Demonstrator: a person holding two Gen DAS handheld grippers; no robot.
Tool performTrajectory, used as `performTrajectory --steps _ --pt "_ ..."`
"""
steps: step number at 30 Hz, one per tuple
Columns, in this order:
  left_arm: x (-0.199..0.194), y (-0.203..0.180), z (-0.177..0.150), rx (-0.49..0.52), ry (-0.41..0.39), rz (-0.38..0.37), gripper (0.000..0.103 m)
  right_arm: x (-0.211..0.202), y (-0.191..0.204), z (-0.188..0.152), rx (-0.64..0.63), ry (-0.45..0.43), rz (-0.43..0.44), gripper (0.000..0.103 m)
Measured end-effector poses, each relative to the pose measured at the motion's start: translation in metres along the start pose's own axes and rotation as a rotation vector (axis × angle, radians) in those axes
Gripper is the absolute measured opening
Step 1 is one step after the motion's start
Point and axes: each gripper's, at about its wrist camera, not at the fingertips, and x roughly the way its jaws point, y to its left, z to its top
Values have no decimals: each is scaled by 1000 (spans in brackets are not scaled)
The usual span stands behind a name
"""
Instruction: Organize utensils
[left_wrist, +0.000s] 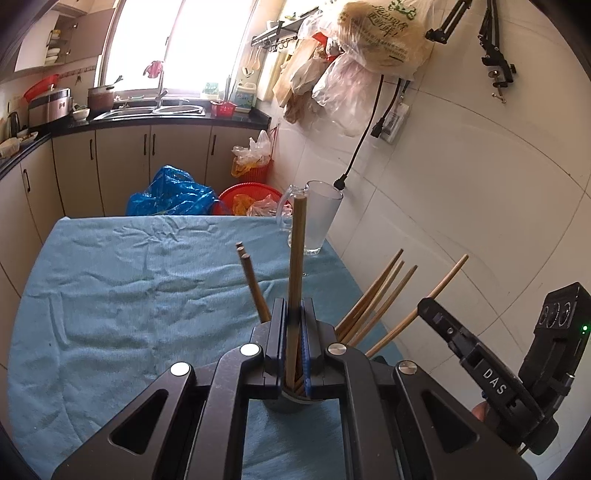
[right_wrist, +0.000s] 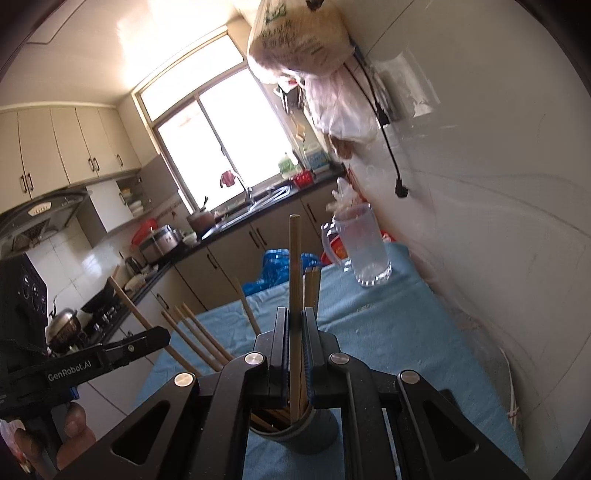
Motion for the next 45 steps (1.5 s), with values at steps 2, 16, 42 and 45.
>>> performTrajectory --steps 2,16,42,45 --pt "0 3 -1 -2 -2 6 7 6 2 -2 -5 24 2 9" --pt "-24 14 -7 -22 -51 23 45 -15 5 -3 6 -10 -54 43" --pt "-15 54 -53 -106 -50 274 82 -18 15 -31 -176 45 -436 93" --pt "-20 56 -61 -100 -51 308 84 -23 17 -36 -191 49 -460 94"
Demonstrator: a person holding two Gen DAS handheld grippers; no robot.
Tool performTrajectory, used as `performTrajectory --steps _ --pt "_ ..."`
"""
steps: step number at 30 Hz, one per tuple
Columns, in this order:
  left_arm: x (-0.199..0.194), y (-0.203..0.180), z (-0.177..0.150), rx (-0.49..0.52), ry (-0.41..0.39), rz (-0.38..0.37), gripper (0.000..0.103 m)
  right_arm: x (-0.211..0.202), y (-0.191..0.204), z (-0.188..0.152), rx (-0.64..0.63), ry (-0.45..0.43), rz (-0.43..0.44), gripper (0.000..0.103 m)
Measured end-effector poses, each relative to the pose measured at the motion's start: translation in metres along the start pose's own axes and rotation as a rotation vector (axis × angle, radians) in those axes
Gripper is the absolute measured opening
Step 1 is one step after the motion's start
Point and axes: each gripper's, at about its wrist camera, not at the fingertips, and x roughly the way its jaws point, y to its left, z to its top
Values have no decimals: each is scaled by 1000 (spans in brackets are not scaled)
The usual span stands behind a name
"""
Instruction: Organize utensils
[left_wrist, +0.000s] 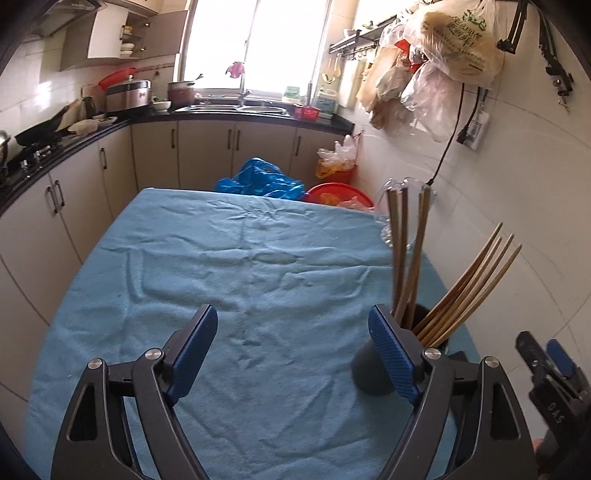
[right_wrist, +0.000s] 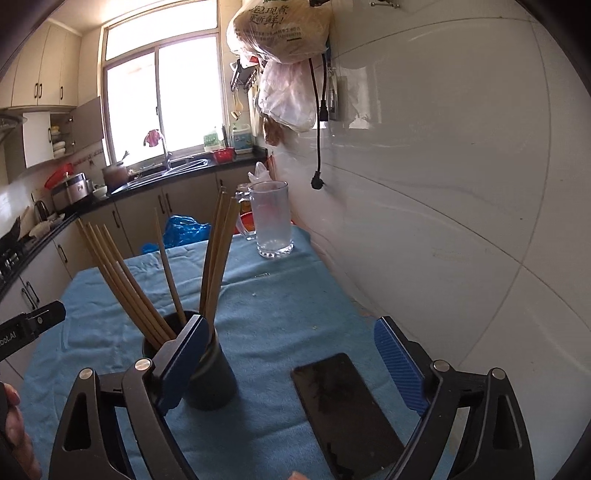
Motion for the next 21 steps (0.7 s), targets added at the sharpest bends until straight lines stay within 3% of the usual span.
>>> performTrajectory --steps 9,12,21 --pt "-38 18 -44 95 -6 106 93 -37 10 -35 -21 -13 -26 96" --pt "-61 23 -65 123 -49 183 97 -48 13 -50 -13 -11 -10 96" --pt "-114 26 -106 181 -60 196 100 -87 19 -93 -32 18 -4 96"
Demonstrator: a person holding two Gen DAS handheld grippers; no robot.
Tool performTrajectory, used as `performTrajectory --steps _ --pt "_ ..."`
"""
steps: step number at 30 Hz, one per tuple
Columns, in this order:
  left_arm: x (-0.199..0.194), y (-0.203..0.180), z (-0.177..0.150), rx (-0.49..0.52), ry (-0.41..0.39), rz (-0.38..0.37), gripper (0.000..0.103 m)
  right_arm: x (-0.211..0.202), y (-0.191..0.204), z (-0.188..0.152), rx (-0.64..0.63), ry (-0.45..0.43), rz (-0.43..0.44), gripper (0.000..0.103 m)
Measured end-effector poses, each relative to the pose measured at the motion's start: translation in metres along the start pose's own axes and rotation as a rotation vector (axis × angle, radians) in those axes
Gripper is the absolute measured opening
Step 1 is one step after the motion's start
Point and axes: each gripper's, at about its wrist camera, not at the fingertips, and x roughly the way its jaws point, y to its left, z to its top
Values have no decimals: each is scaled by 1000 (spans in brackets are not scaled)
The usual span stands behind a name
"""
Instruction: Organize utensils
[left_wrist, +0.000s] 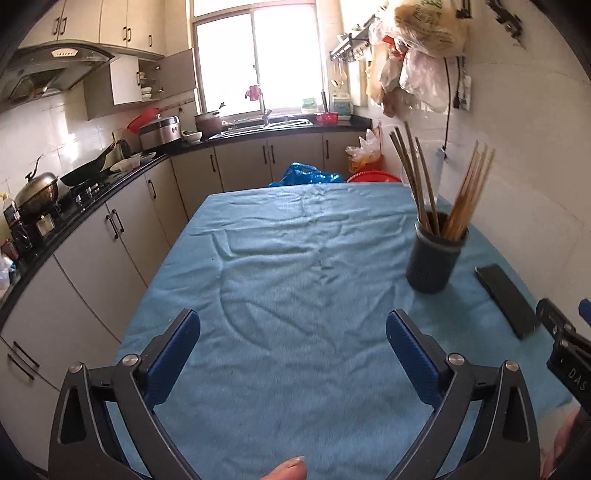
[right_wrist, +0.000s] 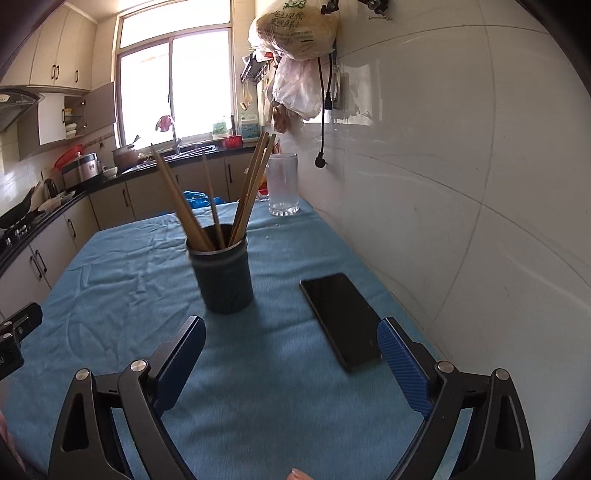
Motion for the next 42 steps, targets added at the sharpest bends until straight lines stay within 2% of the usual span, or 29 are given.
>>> performTrajectory --steps 5,11,18,22,25,42 --pt "-20 9 -24 -38 -23 89 100 -23 -2 -21 45 -32 -16 99" --pt "-12 14 -53 -30 -4 170 100 -19 12 -37 18 -22 -14 99" --pt "-9 13 -66 -11 42 114 100 -18 22 -44 -15 -19 -13 99" --pt "-9 19 -67 -45 38 97 100 -20 31 -50 -58 -25 -10 99" --pt "-7 24 -67 -67 42 108 100 -20 32 -51 -63 -29 -13 99" --pt "-1 22 -69 -52 61 105 100 -17 34 -54 -64 -10 -10 99"
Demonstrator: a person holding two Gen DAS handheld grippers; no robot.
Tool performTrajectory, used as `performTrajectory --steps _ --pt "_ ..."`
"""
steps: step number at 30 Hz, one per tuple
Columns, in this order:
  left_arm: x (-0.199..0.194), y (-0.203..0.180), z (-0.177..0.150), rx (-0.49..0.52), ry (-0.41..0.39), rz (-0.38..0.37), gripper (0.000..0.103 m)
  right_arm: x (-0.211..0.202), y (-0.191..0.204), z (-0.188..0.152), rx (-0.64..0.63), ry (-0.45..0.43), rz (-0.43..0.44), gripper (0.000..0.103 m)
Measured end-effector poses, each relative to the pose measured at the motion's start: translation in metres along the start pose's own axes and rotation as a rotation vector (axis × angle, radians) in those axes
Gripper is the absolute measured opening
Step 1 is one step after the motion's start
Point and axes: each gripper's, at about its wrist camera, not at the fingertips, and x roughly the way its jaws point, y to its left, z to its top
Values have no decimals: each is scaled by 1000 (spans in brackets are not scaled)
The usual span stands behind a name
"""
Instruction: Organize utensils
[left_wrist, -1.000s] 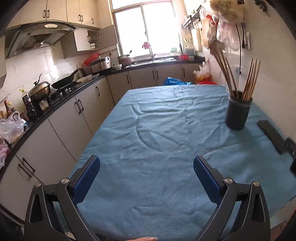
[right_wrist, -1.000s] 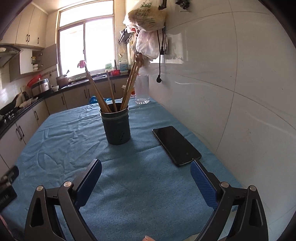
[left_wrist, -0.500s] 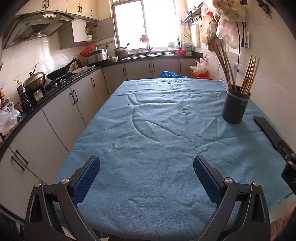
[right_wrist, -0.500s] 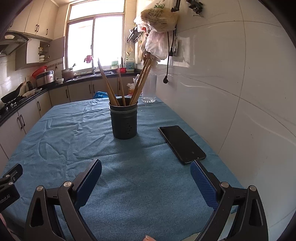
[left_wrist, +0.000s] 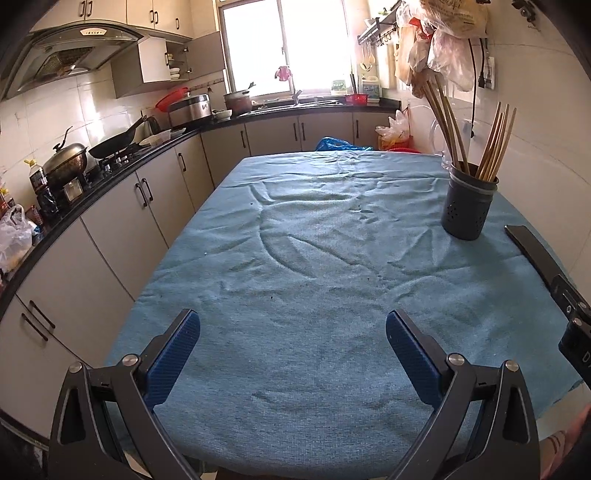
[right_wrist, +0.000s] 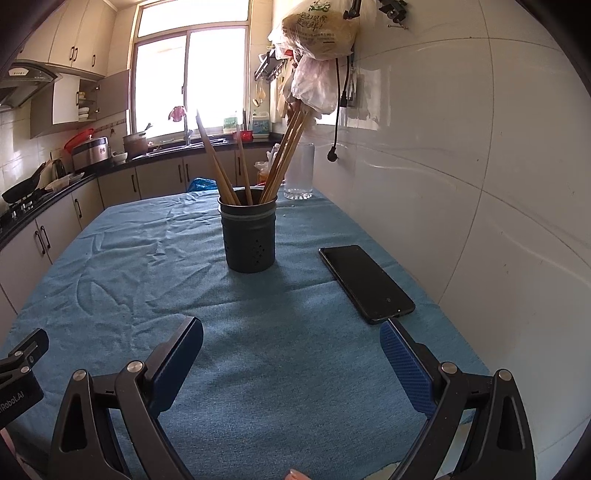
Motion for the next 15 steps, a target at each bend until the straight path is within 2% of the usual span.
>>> performTrajectory --steps 15 --pt "2 -2 0 2 6 -1 100 2 2 0 -7 8 0 99"
